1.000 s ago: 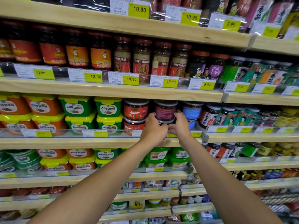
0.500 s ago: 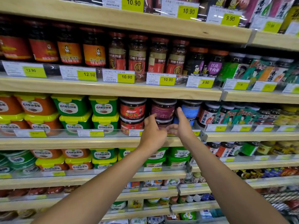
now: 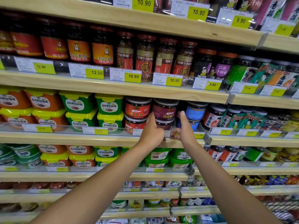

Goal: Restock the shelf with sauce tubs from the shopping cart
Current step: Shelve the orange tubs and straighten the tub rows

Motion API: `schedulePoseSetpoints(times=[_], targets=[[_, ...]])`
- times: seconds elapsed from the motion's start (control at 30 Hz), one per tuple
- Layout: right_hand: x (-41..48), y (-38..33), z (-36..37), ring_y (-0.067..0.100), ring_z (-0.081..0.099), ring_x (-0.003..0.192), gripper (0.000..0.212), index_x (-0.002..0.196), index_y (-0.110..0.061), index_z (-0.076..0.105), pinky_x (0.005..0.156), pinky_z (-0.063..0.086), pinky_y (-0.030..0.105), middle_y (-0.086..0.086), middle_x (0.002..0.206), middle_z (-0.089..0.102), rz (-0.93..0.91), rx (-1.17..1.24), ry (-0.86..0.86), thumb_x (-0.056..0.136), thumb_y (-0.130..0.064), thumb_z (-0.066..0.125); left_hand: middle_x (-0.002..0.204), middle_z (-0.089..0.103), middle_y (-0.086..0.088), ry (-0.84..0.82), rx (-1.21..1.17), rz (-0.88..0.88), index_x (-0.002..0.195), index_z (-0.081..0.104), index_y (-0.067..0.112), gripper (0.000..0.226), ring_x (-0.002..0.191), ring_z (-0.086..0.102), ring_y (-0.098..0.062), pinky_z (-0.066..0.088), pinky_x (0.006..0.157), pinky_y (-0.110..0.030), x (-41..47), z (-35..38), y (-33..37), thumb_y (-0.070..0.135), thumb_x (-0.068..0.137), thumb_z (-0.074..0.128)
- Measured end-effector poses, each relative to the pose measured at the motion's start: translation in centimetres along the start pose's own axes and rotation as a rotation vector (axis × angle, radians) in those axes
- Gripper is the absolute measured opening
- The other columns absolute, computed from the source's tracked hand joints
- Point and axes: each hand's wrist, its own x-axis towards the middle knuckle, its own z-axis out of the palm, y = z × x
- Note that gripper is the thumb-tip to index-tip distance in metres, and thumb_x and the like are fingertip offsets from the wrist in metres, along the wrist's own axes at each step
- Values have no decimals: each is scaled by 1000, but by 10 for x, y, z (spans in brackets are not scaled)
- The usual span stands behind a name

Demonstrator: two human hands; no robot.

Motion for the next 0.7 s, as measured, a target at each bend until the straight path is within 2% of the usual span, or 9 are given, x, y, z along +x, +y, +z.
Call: schedulePoseSetpoints(times=[0.07, 0.1, 0.17, 0.23, 0.3, 0.37, 0.47, 0.57, 0.7], targets=[[8, -9, 3, 20, 59, 58, 44, 117, -31, 54, 67, 56, 40, 11, 72, 62, 83, 14, 1, 101, -65, 30, 144, 47, 6, 24, 18, -24, 145, 35, 45, 73, 112, 64, -32, 63, 80, -45, -5, 3, -1, 26, 79, 57], [12, -12, 4, 21, 59, 59, 45, 107, -31, 56, 67, 56, 39, 11, 72, 64, 129, 32, -4, 100, -67, 30, 143, 49, 3, 20, 9, -50, 145, 34, 45, 74, 108, 66, -34, 63, 78, -49, -8, 4, 0, 28, 76, 56], [17, -15, 4, 21, 59, 60, 51, 102, -31, 58, 66, 53, 37, -1, 73, 69, 190, 68, -27, 97, -73, 29, 135, 55, -3, -23, -36, -91, 145, 37, 41, 70, 94, 70, -31, 60, 56, -33, -14, 3, 8, 25, 79, 55], [17, -15, 2, 19, 59, 60, 56, 116, -31, 54, 61, 51, 33, -17, 73, 70, 198, 52, -63, 96, -75, 26, 126, 60, -3, -63, -52, -78, 141, 41, 40, 58, 75, 72, -26, 49, 44, -23, -16, -1, 13, 21, 88, 55], [13, -17, 2, 18, 57, 59, 56, 126, -32, 48, 57, 48, 31, -24, 72, 70, 199, 40, -85, 97, -74, 24, 120, 63, -1, -85, -62, -95, 142, 38, 42, 58, 61, 71, -21, 50, 45, -25, -16, -5, 14, 19, 92, 53], [7, -18, 0, 17, 55, 57, 55, 129, -33, 46, 58, 49, 30, -29, 73, 70, 193, 34, -87, 98, -72, 24, 117, 64, 0, -92, -70, -145, 149, 29, 42, 69, 57, 70, -19, 52, 50, -28, -15, -9, 14, 13, 91, 52], [2, -16, -2, 16, 53, 54, 56, 128, -33, 52, 63, 53, 33, -31, 79, 70, 205, 46, -79, 97, -73, 27, 118, 64, -3, -116, -79, -183, 155, 18, 45, 81, 62, 73, -23, 54, 53, -29, -18, -12, 17, 11, 89, 51], [0, -13, -2, 16, 49, 50, 61, 132, -29, 56, 66, 55, 35, -28, 93, 70, 205, 44, -75, 97, -71, 31, 108, 67, -3, -146, -69, -173, 155, 14, 45, 81, 71, 76, -30, 57, 55, -32, -20, -12, 24, 12, 91, 51], [-6, -12, -3, 14, 44, 47, 55, 134, -31, 53, 75, 55, 39, -31, 86, 70, 208, 31, -84, 99, -68, 33, 100, 67, -6, -161, -67, -151, 157, 12, 41, 84, 61, 73, -28, 58, 55, -36, -15, -13, 27, 6, 91, 51]])
